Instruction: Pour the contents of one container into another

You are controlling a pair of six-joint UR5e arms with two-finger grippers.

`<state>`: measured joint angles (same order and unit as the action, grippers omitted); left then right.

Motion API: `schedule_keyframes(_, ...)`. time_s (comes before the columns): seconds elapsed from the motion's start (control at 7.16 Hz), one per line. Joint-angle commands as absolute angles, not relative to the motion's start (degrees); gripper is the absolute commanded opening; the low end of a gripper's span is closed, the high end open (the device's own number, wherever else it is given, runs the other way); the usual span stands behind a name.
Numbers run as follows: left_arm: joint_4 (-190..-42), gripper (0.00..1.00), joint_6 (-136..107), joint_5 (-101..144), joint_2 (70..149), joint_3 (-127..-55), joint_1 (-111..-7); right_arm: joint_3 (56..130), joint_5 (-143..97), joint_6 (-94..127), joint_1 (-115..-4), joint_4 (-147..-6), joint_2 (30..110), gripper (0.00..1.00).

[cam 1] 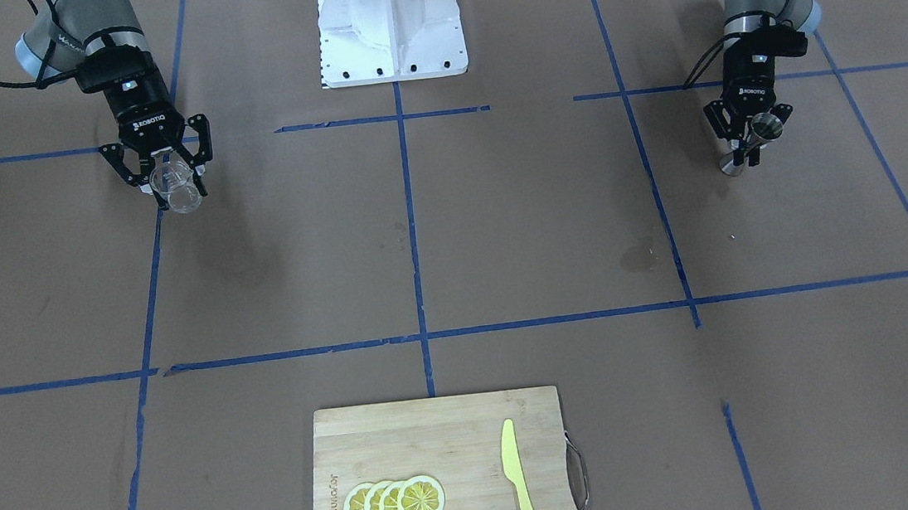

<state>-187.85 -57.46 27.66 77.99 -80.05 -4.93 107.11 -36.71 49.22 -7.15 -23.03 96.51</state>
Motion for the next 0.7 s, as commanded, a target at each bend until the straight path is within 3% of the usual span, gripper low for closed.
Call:
schedule_keyframes(0.0,-187.82,0.42,-57.22,27.69,78.05,-80.16,-4.92,107.14,-36.65,49.22,-7.12,-23.03,96.50,0.00)
schedule_keyframes(0.28,-187.82,0.99,-56.87,27.60,78.05,-80.33,-4.92,107.23,-36.65,49.22,-7.12,-23.03,96.50,0.00)
schedule_keyframes(0.56,-187.82,0.99,-56.87,27.60,78.05,-80.42,-4.92,107.23,-36.65,49.31,-7.12,-23.03,96.42,0.00)
